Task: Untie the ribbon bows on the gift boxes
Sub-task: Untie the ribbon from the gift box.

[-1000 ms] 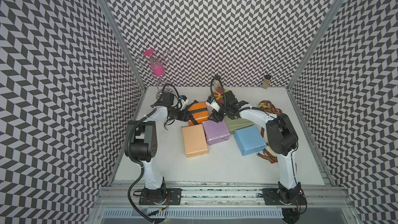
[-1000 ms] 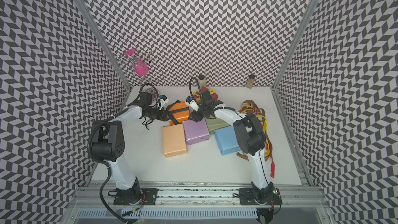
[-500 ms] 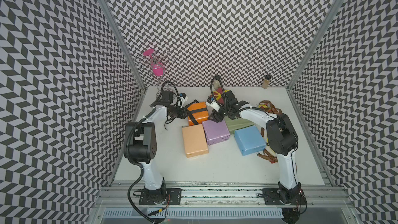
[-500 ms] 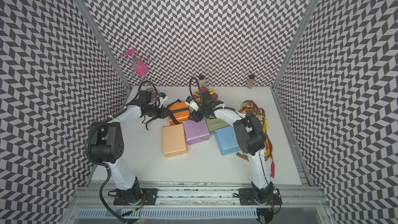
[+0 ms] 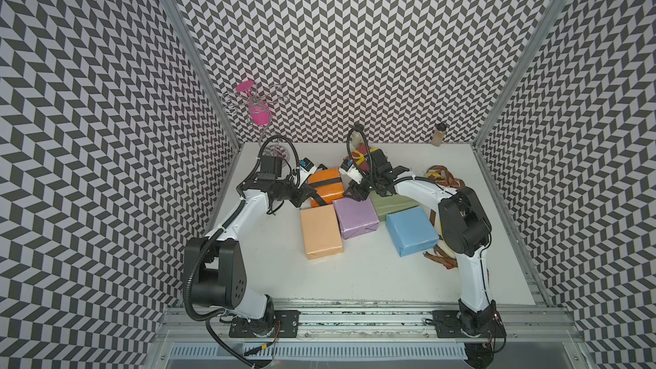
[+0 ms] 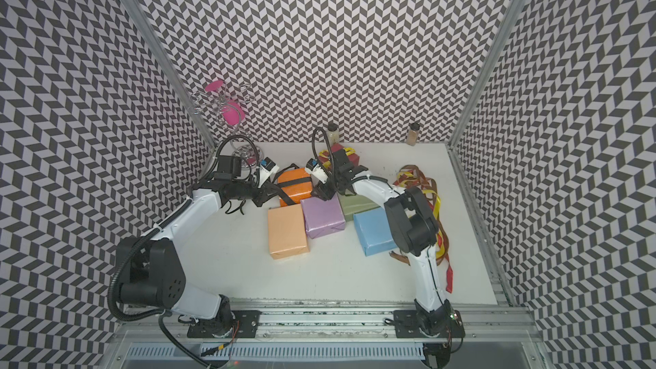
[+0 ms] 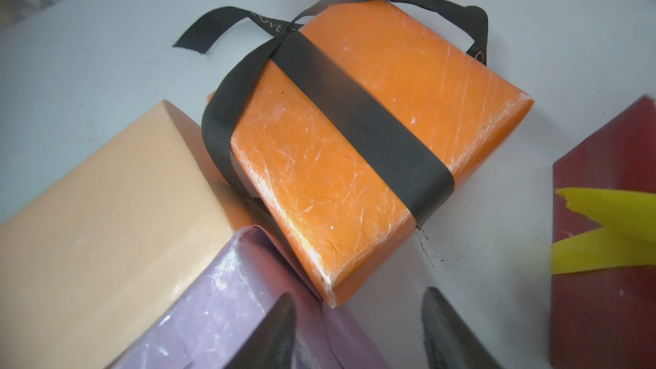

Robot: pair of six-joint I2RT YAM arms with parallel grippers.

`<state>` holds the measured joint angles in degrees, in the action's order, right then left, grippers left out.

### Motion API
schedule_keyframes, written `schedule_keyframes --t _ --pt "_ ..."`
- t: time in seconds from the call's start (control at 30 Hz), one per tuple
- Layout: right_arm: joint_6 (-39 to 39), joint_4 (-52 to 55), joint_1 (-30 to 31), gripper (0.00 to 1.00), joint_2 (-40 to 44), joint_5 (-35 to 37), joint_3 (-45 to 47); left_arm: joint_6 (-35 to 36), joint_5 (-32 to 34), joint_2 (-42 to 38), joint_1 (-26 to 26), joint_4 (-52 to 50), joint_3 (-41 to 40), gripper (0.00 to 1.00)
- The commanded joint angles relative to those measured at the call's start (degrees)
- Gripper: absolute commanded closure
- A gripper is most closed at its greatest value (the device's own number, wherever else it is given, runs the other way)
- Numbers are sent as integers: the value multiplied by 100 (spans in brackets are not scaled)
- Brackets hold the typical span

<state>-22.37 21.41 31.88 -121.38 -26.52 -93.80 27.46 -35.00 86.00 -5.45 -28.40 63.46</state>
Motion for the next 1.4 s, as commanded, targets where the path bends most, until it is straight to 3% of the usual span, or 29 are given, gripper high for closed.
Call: schedule_keyframes --t 0.0,0.03,0.17,0.37,0.53,0.9,1.1,1.37 --pt "-99 -187 121 47 386 92 -111 -128 487 142 114 362 -63 63" --pt "-95 -240 170 46 435 133 -113 -213 477 264 197 398 -37 51" --pt "65 -521 365 44 508 135 -119 -510 -58 760 673 599 174 36" --pt "151 -691 831 43 278 360 -284 -747 -511 1325 1117 728 468 37" --pt "264 -549 1012 43 -268 335 -833 -1021 -779 1292 1402 932 341 38" --pt "285 -520 1183 43 -721 377 -1086 -1246 197 279 1749 1277 -235 30" --pt "250 -512 1223 44 -924 455 -1105 -1410 332 -180 1823 1431 -463 20" --pt "118 -548 1360 48 -1111 758 -1123 -1349 584 -460 1846 1423 -611 19"
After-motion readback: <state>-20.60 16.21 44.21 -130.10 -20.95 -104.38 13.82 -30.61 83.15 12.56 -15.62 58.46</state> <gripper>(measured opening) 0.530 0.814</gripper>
